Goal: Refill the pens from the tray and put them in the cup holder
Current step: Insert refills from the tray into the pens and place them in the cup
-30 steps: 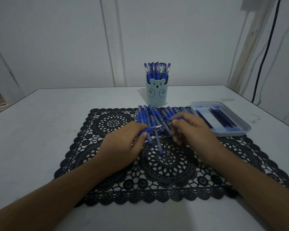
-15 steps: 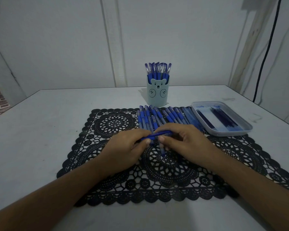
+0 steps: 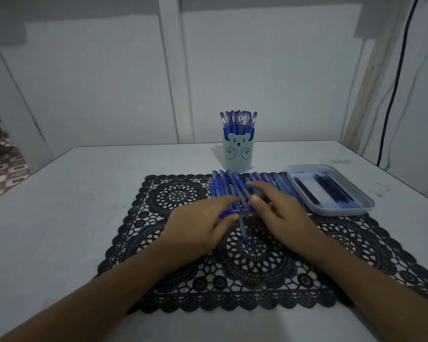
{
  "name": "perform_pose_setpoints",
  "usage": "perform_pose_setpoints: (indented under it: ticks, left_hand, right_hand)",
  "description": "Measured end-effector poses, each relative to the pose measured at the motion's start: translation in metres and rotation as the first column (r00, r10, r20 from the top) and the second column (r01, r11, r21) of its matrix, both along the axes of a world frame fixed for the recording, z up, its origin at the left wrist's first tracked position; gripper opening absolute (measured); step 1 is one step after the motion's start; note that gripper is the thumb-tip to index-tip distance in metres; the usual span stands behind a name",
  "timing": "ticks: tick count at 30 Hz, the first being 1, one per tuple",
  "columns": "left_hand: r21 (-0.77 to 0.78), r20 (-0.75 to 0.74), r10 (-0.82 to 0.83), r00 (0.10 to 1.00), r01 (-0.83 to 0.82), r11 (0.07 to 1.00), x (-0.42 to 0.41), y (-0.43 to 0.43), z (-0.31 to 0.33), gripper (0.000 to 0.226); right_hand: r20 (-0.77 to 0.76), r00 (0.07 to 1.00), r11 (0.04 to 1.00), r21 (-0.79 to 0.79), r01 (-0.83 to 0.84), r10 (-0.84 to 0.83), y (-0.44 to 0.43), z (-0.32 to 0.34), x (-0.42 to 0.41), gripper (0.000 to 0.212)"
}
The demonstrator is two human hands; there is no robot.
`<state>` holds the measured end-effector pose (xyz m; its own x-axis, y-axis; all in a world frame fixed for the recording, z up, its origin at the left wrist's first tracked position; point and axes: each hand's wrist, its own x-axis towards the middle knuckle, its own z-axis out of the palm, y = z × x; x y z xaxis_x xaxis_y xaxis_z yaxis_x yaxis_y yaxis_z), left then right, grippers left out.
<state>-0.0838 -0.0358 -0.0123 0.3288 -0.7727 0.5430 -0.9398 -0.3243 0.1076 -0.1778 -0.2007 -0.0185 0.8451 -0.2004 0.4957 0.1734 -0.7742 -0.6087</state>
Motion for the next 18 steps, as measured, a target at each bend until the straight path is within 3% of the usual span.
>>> perform_pose_setpoints:
  ticks: [2,4,7,9,13,15,18]
  left_hand:
    - [-0.03,0.055,0.012,0.998,-0.01,0.999,0.002,0.0,0.006,0.038]
    - [-0.066,-0.039,0.053,0.998,-0.055,0.996,0.008,-0.003,0.02,0.032]
    - [-0.219,-0.214,0.048,0.976,-0.096,0.971,0.015,-0.017,0.058,0.023]
    - [-0.374,-0.284,0.012,0.959,-0.122,0.919,0.027,-0.035,0.092,0.023]
    - [-0.533,-0.455,-0.065,0.888,-0.214,0.819,0.064,-0.089,0.151,0.02]
    - [-0.573,-0.549,-0.115,0.828,-0.273,0.773,0.08,-0.113,0.164,0.018]
    - [-0.565,-0.582,-0.057,0.811,-0.353,0.746,0.096,-0.136,0.163,0.02]
  right_hand:
    - [0.005,0.994,0.994,0.027,0.109,-0.11,-0.006,-0.003,0.001,0.049]
    - [-0.027,0.987,0.985,-0.069,0.158,-0.16,-0.008,-0.006,0.003,0.043]
    - [-0.071,0.986,0.962,-0.24,0.133,-0.154,-0.005,-0.013,0.007,0.036]
    - [-0.076,0.987,0.955,-0.272,0.117,-0.142,-0.006,-0.015,0.008,0.032]
    - [-0.071,0.993,0.946,-0.317,0.066,-0.093,-0.009,-0.017,0.007,0.028]
    - [-0.074,0.994,0.942,-0.333,0.046,-0.074,-0.011,-0.018,0.006,0.029]
    - [-0.063,0.995,0.942,-0.333,0.047,-0.071,-0.013,-0.02,0.008,0.031]
